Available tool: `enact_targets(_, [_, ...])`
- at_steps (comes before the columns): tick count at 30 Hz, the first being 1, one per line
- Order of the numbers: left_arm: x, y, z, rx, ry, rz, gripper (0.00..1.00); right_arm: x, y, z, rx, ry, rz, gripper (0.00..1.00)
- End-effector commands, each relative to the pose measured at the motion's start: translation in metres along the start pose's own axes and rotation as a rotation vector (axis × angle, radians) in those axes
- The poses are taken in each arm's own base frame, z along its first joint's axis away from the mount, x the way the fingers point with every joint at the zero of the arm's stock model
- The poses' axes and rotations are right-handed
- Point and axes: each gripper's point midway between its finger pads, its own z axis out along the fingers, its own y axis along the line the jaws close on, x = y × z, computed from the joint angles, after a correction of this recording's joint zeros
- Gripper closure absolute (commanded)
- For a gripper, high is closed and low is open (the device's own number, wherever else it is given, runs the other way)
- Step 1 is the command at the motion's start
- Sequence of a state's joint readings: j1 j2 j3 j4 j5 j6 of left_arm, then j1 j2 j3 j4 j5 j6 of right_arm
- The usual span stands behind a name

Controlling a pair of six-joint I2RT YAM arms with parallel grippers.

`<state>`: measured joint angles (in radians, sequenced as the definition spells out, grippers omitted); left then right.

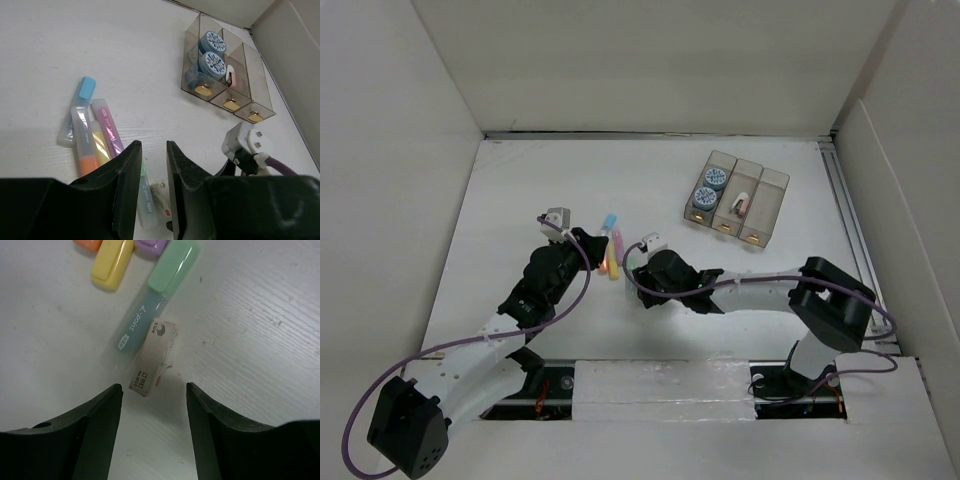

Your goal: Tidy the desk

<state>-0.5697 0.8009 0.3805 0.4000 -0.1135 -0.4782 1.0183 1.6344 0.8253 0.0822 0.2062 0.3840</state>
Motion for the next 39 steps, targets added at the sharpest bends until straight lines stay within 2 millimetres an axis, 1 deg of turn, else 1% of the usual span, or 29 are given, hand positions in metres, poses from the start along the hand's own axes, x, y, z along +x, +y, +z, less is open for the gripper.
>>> enact_targets(1, [-0.014,-0.006,0.0,0.017,-0.047,-0.002,0.77,-0.021,0.024,0.007,-0.074,-0.045,0.024,0.41])
enact_targets(3, [-0.013,-0.007,-0.001,0.021,-0.045,-0.003,0.77,-0.023,0.025,0.012,-0.069,-0.049,0.021,0.42])
enact_targets(5, [-0.014,-0.008,-0.001,0.025,-0.049,-0.001,0.77,-0.023,0.022,0.017,-0.049,-0.045,0.015,0.47])
enact_targets(6, [-0.014,-0.007,-0.001,0.022,-0.047,-0.001,0.77,-0.023,0.018,0.021,-0.022,-0.049,0.017,0.54])
enact_targets(8, [-0.012,-0.007,0.0,0.02,-0.038,-0.001,0.77,-0.021,0.015,0.024,-0.002,-0.048,0.019,0.63])
enact_targets(9, [-0.013,-0.008,-0.001,0.024,-0.041,-0.002,0.77,-0.022,0.014,0.025,0.01,-0.052,0.02,0.73])
enact_targets(10, [-0.013,-0.008,-0.001,0.026,-0.042,0.0,0.77,-0.023,0.009,0.026,0.036,-0.057,0.021,0.78])
enact_targets(11, [-0.014,-0.008,-0.001,0.025,-0.046,-0.001,0.77,-0.024,0.007,0.024,0.051,-0.062,0.027,0.83])
enact_targets(12, [-0.014,-0.007,-0.001,0.023,-0.045,-0.001,0.77,-0.03,0.003,0.021,0.074,-0.081,0.032,0.88])
enact_targets(13, [-0.013,-0.007,0.0,0.02,-0.041,0.0,0.77,-0.032,0.0,0.018,0.088,-0.088,0.031,0.89])
enact_targets(14, [-0.011,-0.007,0.0,0.02,-0.035,0.001,0.77,-0.044,-0.002,0.007,0.094,-0.126,0.032,0.9])
enact_targets(15, [-0.013,-0.008,0.0,0.024,-0.039,0.0,0.75,-0.051,-0.006,0.0,0.111,-0.152,0.032,0.9])
enact_targets(16, [-0.01,-0.009,0.001,0.031,-0.03,0.001,0.72,-0.059,-0.02,-0.007,0.162,-0.176,0.042,0.9])
enact_targets(17, [-0.01,-0.009,0.002,0.033,-0.03,0.001,0.71,-0.078,-0.04,-0.02,0.196,-0.223,0.08,0.9])
enact_targets(18, [-0.009,-0.01,0.003,0.036,-0.023,0.002,0.69,-0.085,-0.055,-0.025,0.217,-0.239,0.107,0.9])
enact_targets(20, [-0.001,-0.007,0.007,0.019,0.012,0.006,0.66,-0.1,-0.086,-0.034,0.25,-0.273,0.16,0.9])
enact_targets(21, [-0.003,-0.008,0.009,0.016,0.016,0.007,0.66,-0.115,-0.115,-0.046,0.287,-0.312,0.212,0.9])
enact_targets(23, [0.004,-0.007,0.013,0.013,0.043,0.013,0.65,-0.13,-0.137,-0.057,0.316,-0.359,0.237,0.89])
enact_targets(24, [0.005,-0.008,0.014,0.015,0.049,0.014,0.65,-0.141,-0.157,-0.067,0.357,-0.397,0.266,0.89])
enact_targets(25, [0.008,-0.007,0.016,0.012,0.059,0.017,0.65,-0.148,-0.166,-0.072,0.371,-0.418,0.273,0.89])
enact_targets(27, [0.009,-0.009,0.017,0.023,0.068,0.02,0.65,-0.154,-0.187,-0.074,0.414,-0.426,0.286,0.88])
enact_targets(29, [0.013,-0.008,0.02,0.022,0.083,0.028,0.64,-0.159,-0.222,-0.075,0.487,-0.428,0.337,0.88])
enact_targets(30, [0.013,-0.008,0.02,0.022,0.083,0.028,0.64,-0.159,-0.222,-0.075,0.483,-0.427,0.337,0.88])
enact_targets(31, [0.017,-0.006,0.021,0.013,0.097,0.033,0.64,-0.159,-0.238,-0.074,0.508,-0.431,0.356,0.88])
enact_targets(34, [0.024,-0.004,0.025,0.007,0.129,0.042,0.64,-0.16,-0.259,-0.069,0.529,-0.424,0.388,0.88])
enact_targets(35, [0.026,-0.003,0.026,0.004,0.137,0.048,0.64,-0.16,-0.269,-0.07,0.542,-0.426,0.401,0.87])
enact_targets(37, [0.031,-0.002,0.03,-0.008,0.165,0.053,0.63,-0.158,-0.274,-0.065,0.551,-0.413,0.41,0.85])
enact_targets(39, [0.035,0.0,0.032,-0.021,0.19,0.056,0.63,-0.157,-0.286,-0.063,0.578,-0.41,0.425,0.84])
